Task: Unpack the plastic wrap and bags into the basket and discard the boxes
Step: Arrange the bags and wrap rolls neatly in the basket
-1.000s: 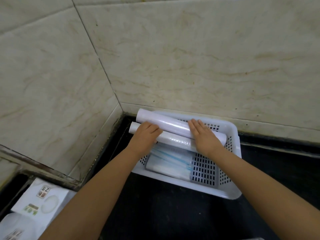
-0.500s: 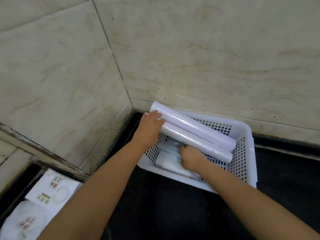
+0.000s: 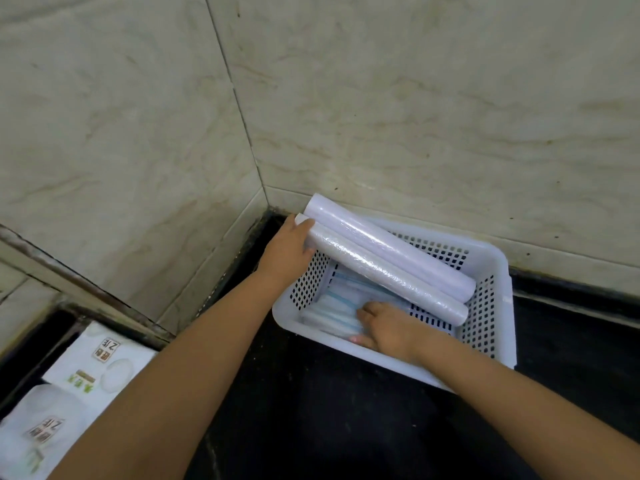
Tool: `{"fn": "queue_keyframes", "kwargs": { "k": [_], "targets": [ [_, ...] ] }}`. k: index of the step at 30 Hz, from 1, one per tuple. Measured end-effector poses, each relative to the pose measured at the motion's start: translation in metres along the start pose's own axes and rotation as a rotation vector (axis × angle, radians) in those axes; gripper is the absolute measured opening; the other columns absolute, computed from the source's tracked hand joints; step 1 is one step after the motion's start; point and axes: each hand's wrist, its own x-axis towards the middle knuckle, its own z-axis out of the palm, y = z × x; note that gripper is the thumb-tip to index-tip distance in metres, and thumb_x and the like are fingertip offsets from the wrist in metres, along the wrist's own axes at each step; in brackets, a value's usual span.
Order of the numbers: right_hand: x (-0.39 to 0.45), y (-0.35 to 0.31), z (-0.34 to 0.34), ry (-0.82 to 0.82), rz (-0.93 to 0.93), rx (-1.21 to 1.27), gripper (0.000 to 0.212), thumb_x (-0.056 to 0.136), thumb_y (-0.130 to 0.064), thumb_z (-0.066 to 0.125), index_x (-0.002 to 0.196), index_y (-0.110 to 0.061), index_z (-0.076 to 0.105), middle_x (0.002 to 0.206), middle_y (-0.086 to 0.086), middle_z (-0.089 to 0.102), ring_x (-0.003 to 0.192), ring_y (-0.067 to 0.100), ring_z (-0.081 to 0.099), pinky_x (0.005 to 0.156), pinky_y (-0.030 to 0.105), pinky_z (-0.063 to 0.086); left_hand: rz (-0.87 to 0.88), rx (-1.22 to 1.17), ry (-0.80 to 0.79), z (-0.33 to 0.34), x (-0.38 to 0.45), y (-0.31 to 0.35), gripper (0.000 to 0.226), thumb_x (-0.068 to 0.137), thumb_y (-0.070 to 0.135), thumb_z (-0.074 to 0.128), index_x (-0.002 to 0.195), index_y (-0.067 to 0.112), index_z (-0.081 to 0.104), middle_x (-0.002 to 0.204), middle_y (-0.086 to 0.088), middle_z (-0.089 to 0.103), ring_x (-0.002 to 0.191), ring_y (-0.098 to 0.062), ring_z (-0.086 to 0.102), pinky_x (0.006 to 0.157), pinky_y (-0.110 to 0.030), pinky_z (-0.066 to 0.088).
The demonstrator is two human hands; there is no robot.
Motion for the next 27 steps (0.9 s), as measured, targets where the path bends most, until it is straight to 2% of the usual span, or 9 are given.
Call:
{"fn": "queue_keyframes", "kwargs": {
  "k": [2,4,6,10,15,19,22,24,27],
  "targets": [
    [0.003,0.002,0.0,0.007,0.005,0.101,0.059,0.098,-0.042,0.024,0.139,-0.001,0.031,0.15,0.021,0.026,0.139,0.03,0.025,0.117,0.039,0.02,-0.01,-0.02,-0.044,-0.001,0.0,0.0,0.053,0.094,0.01,0.049,0.143,0.006,0.029,0.156,-0.015,0.015,0.14,-0.028,0.027,0.115,-0.031,0.022],
    [0.009,0.0,-0.003,0.148,0.032,0.244,0.051,0.1,-0.033,0.024,0.135,-0.001,0.039,0.147,0.022,0.032,0.137,0.029,0.029,0.116,0.036,0.021,-0.022,-0.044,-0.066,-0.002,-0.002,-0.001,0.054,0.095,0.01,0.047,0.144,0.006,0.025,0.158,-0.014,0.007,0.142,-0.027,0.022,0.116,-0.031,0.019],
    [0.023,-0.003,-0.007,0.232,0.108,0.332,0.046,0.1,-0.026,0.025,0.136,0.0,0.035,0.146,0.02,0.034,0.134,0.03,0.034,0.115,0.037,0.024,-0.047,-0.066,-0.051,0.0,-0.005,0.001,0.056,0.095,0.009,0.045,0.145,0.007,0.021,0.158,-0.015,0.003,0.143,-0.028,0.019,0.116,-0.031,0.019],
    [0.05,-0.006,-0.009,0.154,0.298,0.226,0.044,0.096,-0.007,0.029,0.139,0.003,0.026,0.132,0.019,0.052,0.12,0.03,0.05,0.105,0.04,0.039,-0.118,-0.12,-0.019,0.003,-0.01,0.006,0.057,0.095,0.009,0.044,0.146,0.012,0.018,0.158,-0.016,0.002,0.144,-0.029,0.015,0.115,-0.034,0.022],
    [0.058,-0.002,-0.01,0.182,0.451,0.222,0.036,0.092,-0.016,0.04,0.127,-0.006,0.041,0.118,0.013,0.062,0.109,0.028,0.058,0.1,0.041,0.047,-0.009,-0.037,0.084,0.005,-0.022,0.003,0.054,0.09,0.003,0.049,0.141,0.005,0.03,0.15,-0.015,0.026,0.135,-0.027,0.031,0.106,-0.025,0.029],
    [0.06,-0.005,-0.013,0.229,0.508,0.132,0.028,0.091,-0.021,0.047,0.114,-0.007,0.052,0.116,0.01,0.06,0.11,0.028,0.055,0.099,0.04,0.045,-0.001,-0.09,0.051,0.003,-0.026,-0.002,0.055,0.089,0.002,0.051,0.14,0.007,0.034,0.153,-0.01,0.023,0.138,-0.022,0.028,0.106,-0.02,0.023],
    [0.055,-0.009,-0.013,0.341,0.47,0.191,0.017,0.089,-0.019,0.055,0.099,-0.006,0.06,0.105,0.01,0.066,0.096,0.025,0.06,0.086,0.034,0.05,-0.026,-0.084,0.006,0.0,-0.025,-0.005,0.055,0.09,0.004,0.051,0.141,0.008,0.032,0.154,-0.01,0.021,0.14,-0.023,0.025,0.113,-0.028,0.024],
    [0.048,-0.011,-0.012,0.376,0.373,0.213,0.022,0.089,-0.026,0.056,0.094,-0.005,0.059,0.098,0.01,0.067,0.088,0.025,0.061,0.073,0.031,0.048,-0.011,-0.078,-0.013,0.0,-0.025,-0.004,0.055,0.09,0.003,0.051,0.141,0.007,0.032,0.155,-0.012,0.02,0.141,-0.025,0.024,0.114,-0.031,0.023],
    [0.034,-0.014,-0.011,0.412,0.257,0.219,0.032,0.091,-0.033,0.049,0.103,-0.003,0.055,0.102,0.013,0.062,0.093,0.027,0.06,0.076,0.032,0.048,-0.01,-0.089,-0.018,0.0,-0.025,0.0,0.054,0.089,0.002,0.05,0.141,0.005,0.032,0.155,-0.012,0.018,0.141,-0.026,0.024,0.115,-0.032,0.022]
  ]
}}
